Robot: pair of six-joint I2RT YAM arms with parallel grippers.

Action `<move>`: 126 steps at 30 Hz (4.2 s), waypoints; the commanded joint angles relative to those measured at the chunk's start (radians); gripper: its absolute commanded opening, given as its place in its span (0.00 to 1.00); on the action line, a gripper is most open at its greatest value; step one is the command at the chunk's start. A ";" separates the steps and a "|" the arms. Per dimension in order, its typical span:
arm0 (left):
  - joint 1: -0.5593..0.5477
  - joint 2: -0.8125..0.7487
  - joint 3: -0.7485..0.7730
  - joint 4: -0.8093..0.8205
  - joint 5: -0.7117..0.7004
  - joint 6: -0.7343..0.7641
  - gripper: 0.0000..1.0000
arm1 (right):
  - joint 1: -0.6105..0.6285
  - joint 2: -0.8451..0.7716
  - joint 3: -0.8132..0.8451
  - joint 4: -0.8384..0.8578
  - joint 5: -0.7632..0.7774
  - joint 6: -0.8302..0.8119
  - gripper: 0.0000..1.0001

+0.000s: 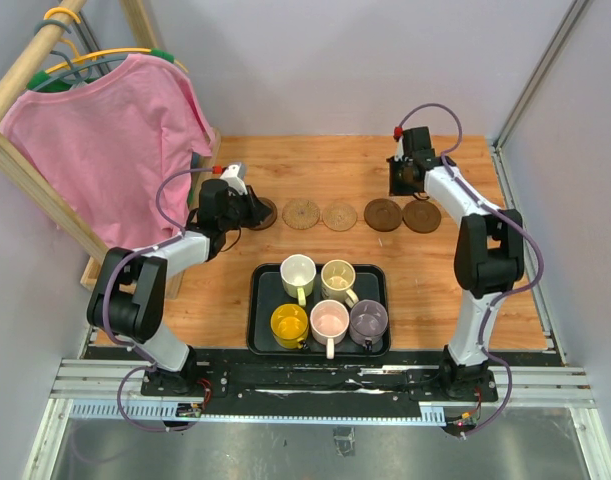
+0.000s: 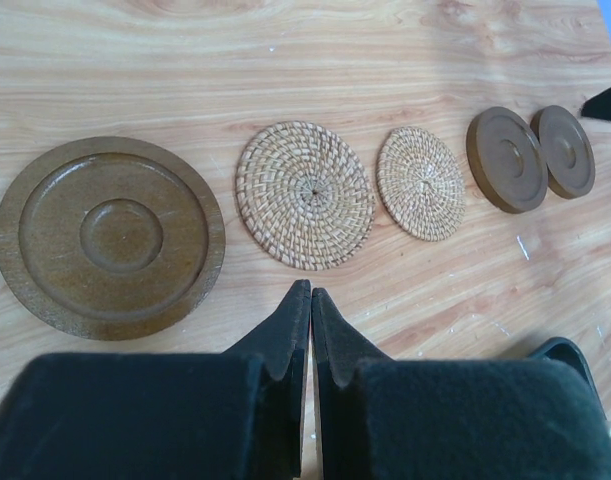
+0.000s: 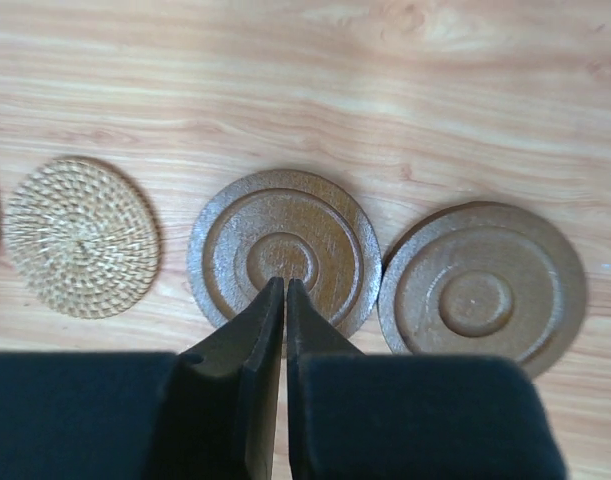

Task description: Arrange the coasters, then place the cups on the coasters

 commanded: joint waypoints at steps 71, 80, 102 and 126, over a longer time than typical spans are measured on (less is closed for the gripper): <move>-0.007 -0.013 0.004 -0.008 -0.036 0.027 0.07 | -0.269 0.076 -0.053 -0.034 0.079 0.083 0.01; -0.005 -0.015 0.003 -0.008 -0.039 0.027 0.07 | -0.270 0.053 -0.048 -0.016 0.036 0.061 0.02; -0.007 -0.055 -0.037 0.021 -0.049 0.053 0.07 | -0.120 -0.312 -0.242 0.115 -0.101 0.040 0.35; -0.011 -0.385 -0.238 -0.034 -0.076 0.022 0.82 | -0.035 -0.649 -0.525 0.196 -0.161 0.105 0.74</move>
